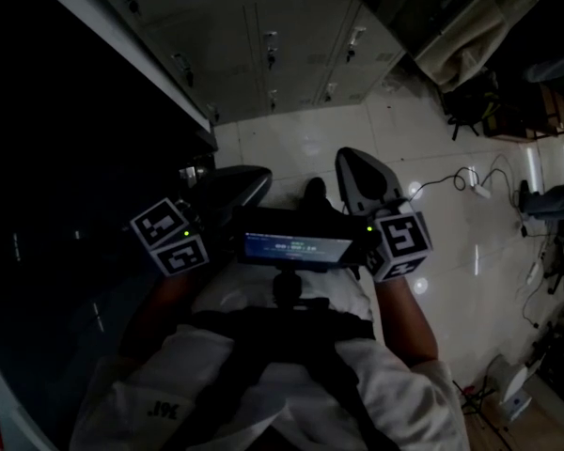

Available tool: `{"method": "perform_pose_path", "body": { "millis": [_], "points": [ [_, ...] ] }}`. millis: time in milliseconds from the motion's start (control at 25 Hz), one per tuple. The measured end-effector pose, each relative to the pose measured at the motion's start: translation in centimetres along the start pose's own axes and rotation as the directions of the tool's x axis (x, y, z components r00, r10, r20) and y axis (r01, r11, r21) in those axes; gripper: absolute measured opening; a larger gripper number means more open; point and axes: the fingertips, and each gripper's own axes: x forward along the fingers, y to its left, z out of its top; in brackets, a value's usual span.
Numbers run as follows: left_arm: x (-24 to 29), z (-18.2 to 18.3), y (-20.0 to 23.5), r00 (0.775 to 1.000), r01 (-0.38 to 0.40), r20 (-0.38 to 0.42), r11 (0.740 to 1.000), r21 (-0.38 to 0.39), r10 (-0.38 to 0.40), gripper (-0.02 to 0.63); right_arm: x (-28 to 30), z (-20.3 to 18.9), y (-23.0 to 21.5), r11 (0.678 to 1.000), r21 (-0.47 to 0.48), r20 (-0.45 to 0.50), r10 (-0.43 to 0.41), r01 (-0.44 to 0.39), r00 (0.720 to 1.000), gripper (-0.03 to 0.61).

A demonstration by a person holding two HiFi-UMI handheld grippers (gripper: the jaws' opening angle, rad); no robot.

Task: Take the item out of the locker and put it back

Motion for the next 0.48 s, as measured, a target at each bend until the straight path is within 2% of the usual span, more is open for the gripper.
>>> {"method": "perform_pose_path", "body": {
  "millis": [240, 480],
  "points": [
    [0.0, 0.1, 0.0, 1.000, -0.002, 0.013, 1.000, 0.016, 0.002, -0.008, -0.1, -0.1, -0.4, 1.000, 0.023, 0.000, -0.012, 0.012, 1.000, 0.003],
    [1.1, 0.4, -0.1, 1.000, -0.005, 0.012, 1.000, 0.031, 0.004, -0.008, 0.2, 0.1, -0.8, 0.999, 0.033, -0.013, 0.013, -0.013, 1.000, 0.005]
  ]
}}
